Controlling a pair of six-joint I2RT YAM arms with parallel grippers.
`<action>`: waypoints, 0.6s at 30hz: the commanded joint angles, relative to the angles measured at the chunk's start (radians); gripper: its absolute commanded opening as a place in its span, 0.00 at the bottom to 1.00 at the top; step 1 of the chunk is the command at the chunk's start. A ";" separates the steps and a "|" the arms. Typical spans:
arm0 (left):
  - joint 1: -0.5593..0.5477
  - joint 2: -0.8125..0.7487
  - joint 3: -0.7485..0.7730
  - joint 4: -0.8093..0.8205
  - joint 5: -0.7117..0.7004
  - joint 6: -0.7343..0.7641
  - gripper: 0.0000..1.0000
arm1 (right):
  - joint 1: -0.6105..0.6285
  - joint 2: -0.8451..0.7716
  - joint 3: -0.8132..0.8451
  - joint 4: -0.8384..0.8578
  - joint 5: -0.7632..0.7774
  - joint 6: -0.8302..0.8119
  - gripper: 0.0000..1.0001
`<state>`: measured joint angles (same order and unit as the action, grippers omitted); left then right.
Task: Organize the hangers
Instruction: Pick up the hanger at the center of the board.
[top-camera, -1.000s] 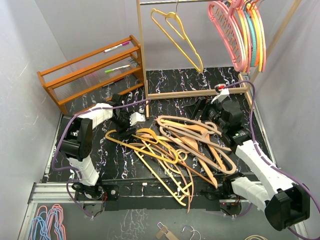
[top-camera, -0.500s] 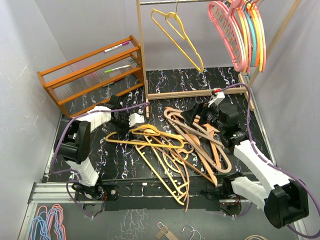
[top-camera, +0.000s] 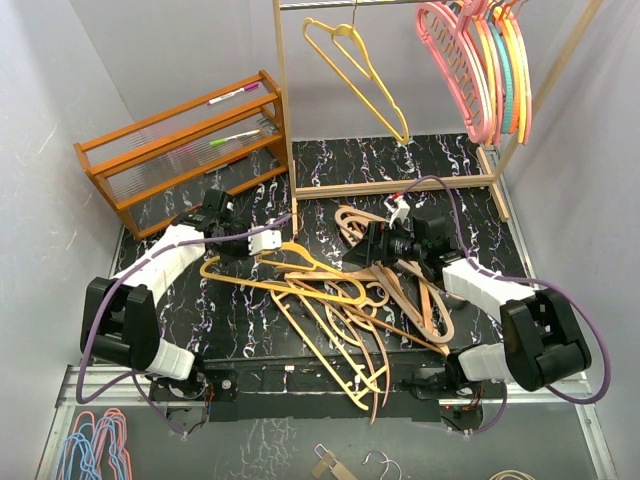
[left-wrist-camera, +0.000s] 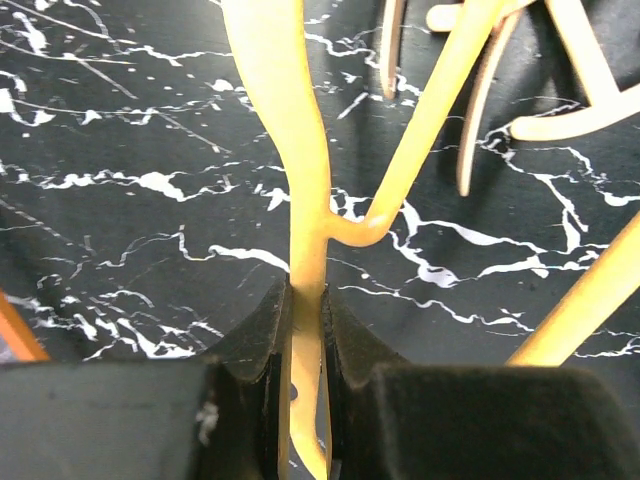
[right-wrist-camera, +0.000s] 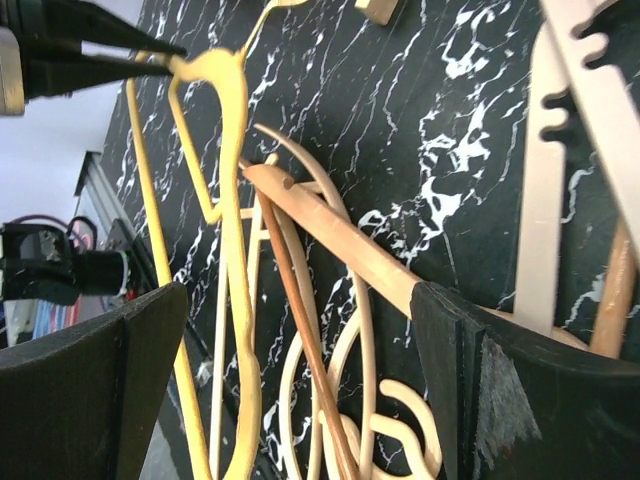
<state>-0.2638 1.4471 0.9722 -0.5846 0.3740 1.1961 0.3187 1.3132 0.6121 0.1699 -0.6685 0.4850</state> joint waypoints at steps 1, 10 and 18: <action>0.003 -0.033 0.063 -0.027 0.006 -0.018 0.00 | 0.004 0.008 0.006 0.126 -0.133 0.024 0.99; 0.003 -0.018 0.114 -0.004 -0.022 -0.036 0.00 | 0.021 0.053 -0.003 0.225 -0.282 0.087 0.98; 0.002 -0.011 0.157 -0.011 -0.021 -0.060 0.00 | 0.056 0.107 0.005 0.257 -0.292 0.097 0.95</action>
<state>-0.2638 1.4475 1.0870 -0.5812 0.3286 1.1545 0.3626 1.4078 0.6102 0.3412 -0.9306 0.5686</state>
